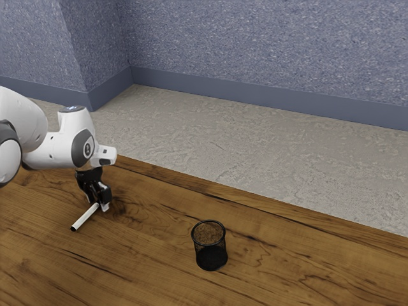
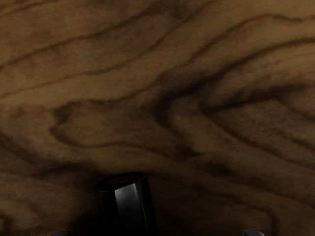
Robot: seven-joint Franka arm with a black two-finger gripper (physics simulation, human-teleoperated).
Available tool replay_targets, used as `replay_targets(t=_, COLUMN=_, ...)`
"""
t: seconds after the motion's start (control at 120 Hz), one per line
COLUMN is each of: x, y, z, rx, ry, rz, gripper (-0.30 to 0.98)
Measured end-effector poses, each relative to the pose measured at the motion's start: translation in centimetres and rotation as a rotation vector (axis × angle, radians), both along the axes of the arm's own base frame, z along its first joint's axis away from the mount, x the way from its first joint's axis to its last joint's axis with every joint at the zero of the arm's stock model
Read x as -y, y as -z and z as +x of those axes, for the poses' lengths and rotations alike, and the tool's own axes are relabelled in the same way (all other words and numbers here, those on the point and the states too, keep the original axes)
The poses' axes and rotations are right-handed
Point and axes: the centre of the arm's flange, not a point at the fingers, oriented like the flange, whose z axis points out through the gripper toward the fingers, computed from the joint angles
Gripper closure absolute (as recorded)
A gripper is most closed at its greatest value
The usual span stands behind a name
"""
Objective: Put the marker into the pen holder.
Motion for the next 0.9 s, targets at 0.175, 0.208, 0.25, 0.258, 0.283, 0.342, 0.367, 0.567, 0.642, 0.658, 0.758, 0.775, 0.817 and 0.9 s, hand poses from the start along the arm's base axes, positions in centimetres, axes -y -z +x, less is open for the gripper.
replay_targets(t=0.175, x=0.06, y=0.01, z=0.01, rx=0.0, ry=-0.006, rz=0.0, gripper=0.41)
replay_targets(t=0.208, x=0.06, y=0.01, z=0.02, rx=0.0, ry=-0.007, rz=0.0, gripper=0.44)
replay_targets(t=0.25, x=0.06, y=0.0, z=0.02, rx=0.001, ry=-0.009, rz=0.0, gripper=0.47)
replay_targets(t=0.258, x=0.05, y=0.01, z=0.01, rx=0.0, ry=-0.009, rz=0.0, gripper=0.48)
replay_targets(t=0.283, x=0.05, y=0.02, z=0.0, rx=0.0, ry=-0.01, rz=0.001, gripper=0.48)
replay_targets(t=0.342, x=0.03, y=0.01, z=-0.01, rx=0.001, ry=-0.012, rz=0.003, gripper=0.47)
replay_targets(t=0.367, x=0.04, y=0.0, z=0.0, rx=0.0, ry=-0.013, rz=0.005, gripper=0.45)
replay_targets(t=0.567, x=0.06, y=-0.19, z=0.16, rx=0.001, ry=-0.023, rz=0.036, gripper=0.7)
replay_targets(t=0.642, x=0.0, y=-0.29, z=0.23, rx=0.001, ry=-0.036, rz=0.057, gripper=0.78)
replay_targets(t=0.658, x=-0.01, y=-0.3, z=0.23, rx=0.001, ry=-0.04, rz=0.058, gripper=0.79)
replay_targets(t=0.758, x=0.01, y=-0.24, z=0.18, rx=0.003, ry=-0.061, rz=0.047, gripper=0.79)
replay_targets(t=0.775, x=0.01, y=-0.24, z=0.18, rx=0.004, ry=-0.063, rz=0.045, gripper=0.79)
replay_targets(t=0.817, x=0.01, y=-0.23, z=0.16, rx=0.004, ry=-0.068, rz=0.041, gripper=0.8)
replay_targets(t=0.9, x=0.02, y=-0.28, z=0.15, rx=0.005, ry=-0.076, rz=0.036, gripper=0.79)
